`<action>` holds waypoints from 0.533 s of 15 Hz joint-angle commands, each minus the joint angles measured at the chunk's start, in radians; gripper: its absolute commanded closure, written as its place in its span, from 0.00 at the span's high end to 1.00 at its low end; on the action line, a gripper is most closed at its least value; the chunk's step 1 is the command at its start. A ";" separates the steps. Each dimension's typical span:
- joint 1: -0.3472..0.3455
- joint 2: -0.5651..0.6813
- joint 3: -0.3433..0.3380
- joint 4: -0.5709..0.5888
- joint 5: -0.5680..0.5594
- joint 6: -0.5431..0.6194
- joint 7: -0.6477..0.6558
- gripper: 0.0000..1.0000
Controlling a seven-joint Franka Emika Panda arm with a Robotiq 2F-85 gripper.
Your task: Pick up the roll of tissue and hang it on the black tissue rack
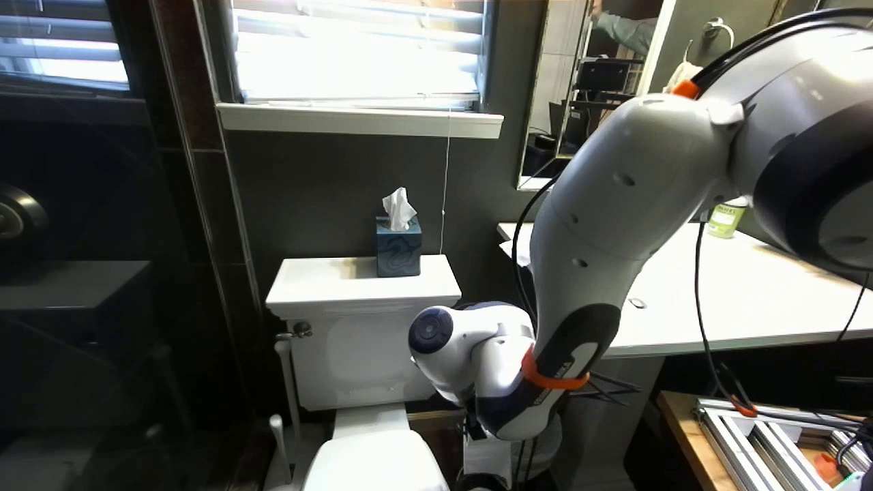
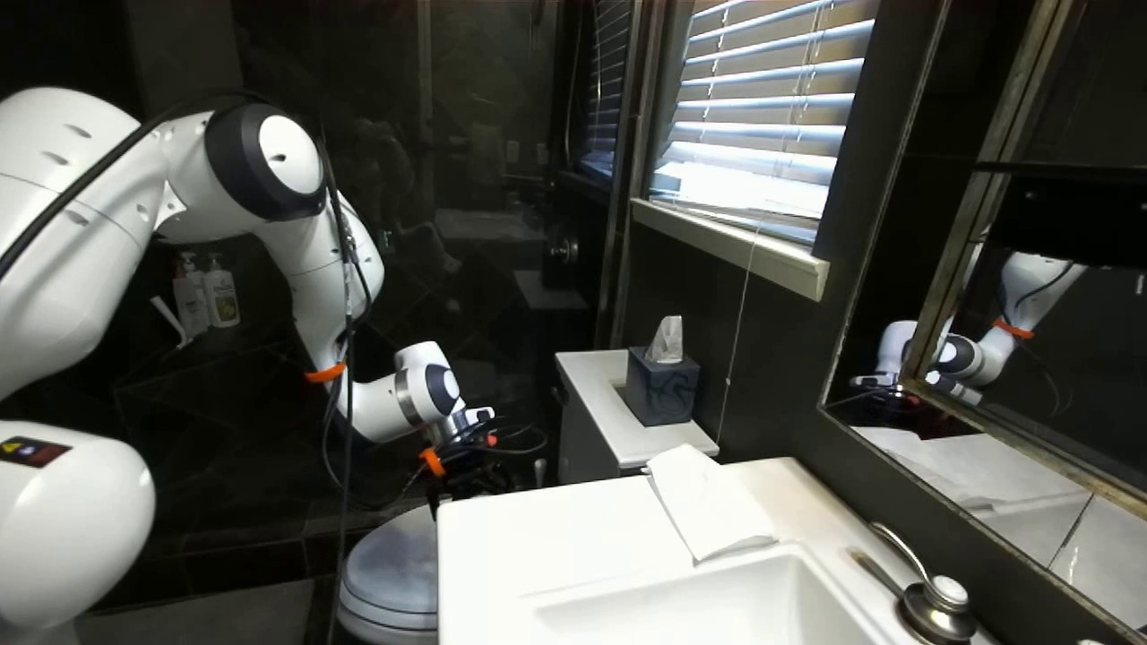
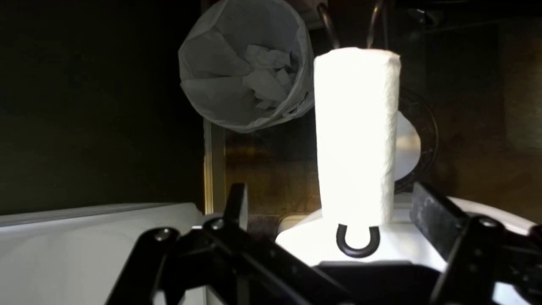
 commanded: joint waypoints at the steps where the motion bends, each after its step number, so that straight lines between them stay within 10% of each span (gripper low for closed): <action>1: -0.037 -0.238 0.063 -0.121 0.003 -0.102 -0.031 1.00; 8: -0.189 -0.612 0.221 -0.212 0.263 -0.347 -0.329 1.00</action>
